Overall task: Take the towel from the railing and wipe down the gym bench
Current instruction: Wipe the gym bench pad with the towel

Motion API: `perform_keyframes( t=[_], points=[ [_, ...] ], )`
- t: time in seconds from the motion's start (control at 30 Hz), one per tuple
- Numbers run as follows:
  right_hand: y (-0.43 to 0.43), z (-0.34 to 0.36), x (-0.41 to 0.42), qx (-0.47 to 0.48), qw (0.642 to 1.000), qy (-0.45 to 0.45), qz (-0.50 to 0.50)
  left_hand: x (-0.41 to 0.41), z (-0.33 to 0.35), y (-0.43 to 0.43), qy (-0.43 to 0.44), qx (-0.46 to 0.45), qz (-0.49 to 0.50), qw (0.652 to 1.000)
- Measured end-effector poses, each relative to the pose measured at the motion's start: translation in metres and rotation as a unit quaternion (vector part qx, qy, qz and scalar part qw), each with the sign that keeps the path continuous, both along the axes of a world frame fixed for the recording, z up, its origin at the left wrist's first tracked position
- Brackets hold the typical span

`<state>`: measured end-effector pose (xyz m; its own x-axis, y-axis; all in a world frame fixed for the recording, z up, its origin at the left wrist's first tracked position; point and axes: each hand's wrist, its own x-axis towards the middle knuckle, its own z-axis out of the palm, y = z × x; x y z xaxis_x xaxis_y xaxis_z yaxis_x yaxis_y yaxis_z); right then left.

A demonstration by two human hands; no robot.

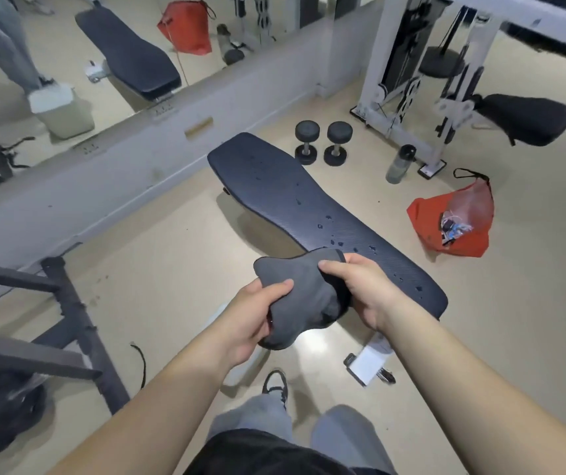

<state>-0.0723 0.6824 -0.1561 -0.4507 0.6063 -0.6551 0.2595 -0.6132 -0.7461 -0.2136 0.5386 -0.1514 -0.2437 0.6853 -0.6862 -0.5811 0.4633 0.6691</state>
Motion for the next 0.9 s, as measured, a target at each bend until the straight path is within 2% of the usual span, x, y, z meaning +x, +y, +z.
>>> perform_keyframes(
  t=[0.33,0.6,0.7,0.8,0.9],
  points=[
    [0.139,-0.026,-0.025,-0.029,0.999,-0.005,-0.038,-0.046,-0.001,0.16,0.001,-0.008,-0.072,0.997],
    [0.236,-0.038,-0.058,-0.134,0.986,-0.054,0.079,-0.074,0.004,0.255,0.008,-0.013,-0.053,0.998],
    [0.258,-0.031,-0.081,-0.108,0.991,-0.034,0.077,-0.094,0.006,0.282,0.022,-0.016,-0.02,0.999],
    [0.276,-0.028,-0.109,-0.078,0.996,0.02,0.029,-0.12,0.004,0.303,0.04,-0.018,-0.028,0.999],
    [0.287,-0.024,-0.14,-0.05,0.997,0.044,0.024,-0.155,-0.002,0.316,0.042,-0.042,-0.031,0.998]
  ],
)
